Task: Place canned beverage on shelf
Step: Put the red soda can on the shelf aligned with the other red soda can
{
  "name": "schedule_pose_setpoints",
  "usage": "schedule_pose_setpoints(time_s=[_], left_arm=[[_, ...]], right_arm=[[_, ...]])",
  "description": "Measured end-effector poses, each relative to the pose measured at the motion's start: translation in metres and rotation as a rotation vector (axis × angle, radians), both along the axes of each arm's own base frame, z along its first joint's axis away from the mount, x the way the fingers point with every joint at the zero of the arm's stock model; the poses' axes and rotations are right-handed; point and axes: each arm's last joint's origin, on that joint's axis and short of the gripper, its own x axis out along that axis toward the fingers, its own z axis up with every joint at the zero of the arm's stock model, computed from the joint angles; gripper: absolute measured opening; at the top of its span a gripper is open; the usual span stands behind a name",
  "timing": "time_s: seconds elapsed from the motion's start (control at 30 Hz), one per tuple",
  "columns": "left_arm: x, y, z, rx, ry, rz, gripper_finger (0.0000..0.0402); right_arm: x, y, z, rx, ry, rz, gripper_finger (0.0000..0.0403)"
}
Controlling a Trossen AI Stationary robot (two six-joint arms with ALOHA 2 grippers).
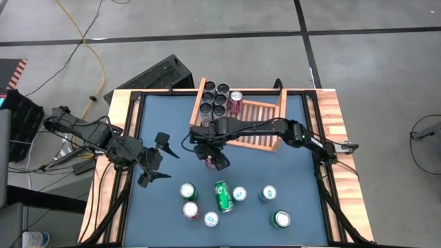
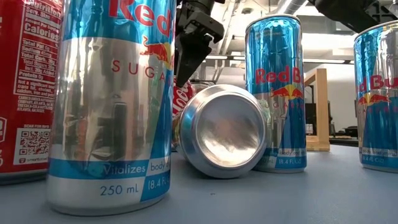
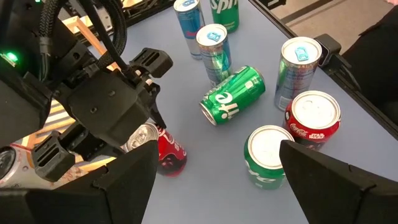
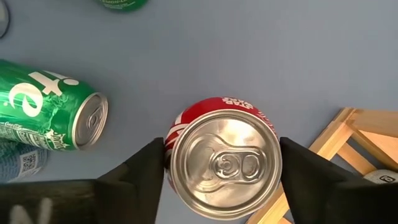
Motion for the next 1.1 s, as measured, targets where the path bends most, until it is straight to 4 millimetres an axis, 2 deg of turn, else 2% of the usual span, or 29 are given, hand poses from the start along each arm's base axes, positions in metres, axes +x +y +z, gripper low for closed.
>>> schedule_pose_setpoints(time_s=[0.07,0.4,0.7,0.87,1.1], left_arm=[[0.0,0.0,0.0,0.0,0.0,0.001,0.0322],[0.0,0.0,0.0,-0.003,0.001,0.003,0.0322],[0.0,0.0,0.0,-0.001,0.001,0.002,0.0322],[0.0,0.0,0.0,0.002,0.003,0.001,0.0322],[-0.002,0.001,-0.003,0.001,0.036,0.009,0.0322]], right_arm=[[-0.001,0.0,0.0,-0.002,0.006,-0.001,0.0236],[-0.006,-0.003,0.008,0.008,0.013,-0.045,0.0234],[-0.024,-0.02,0.039,0.034,0.0,-0.164,0.0234],[-0.044,-0.035,0.063,0.002,0.017,-0.266,0.0234],[-0.073,-0.074,0.088,-0.013,0.038,-0.418,0.0234]])
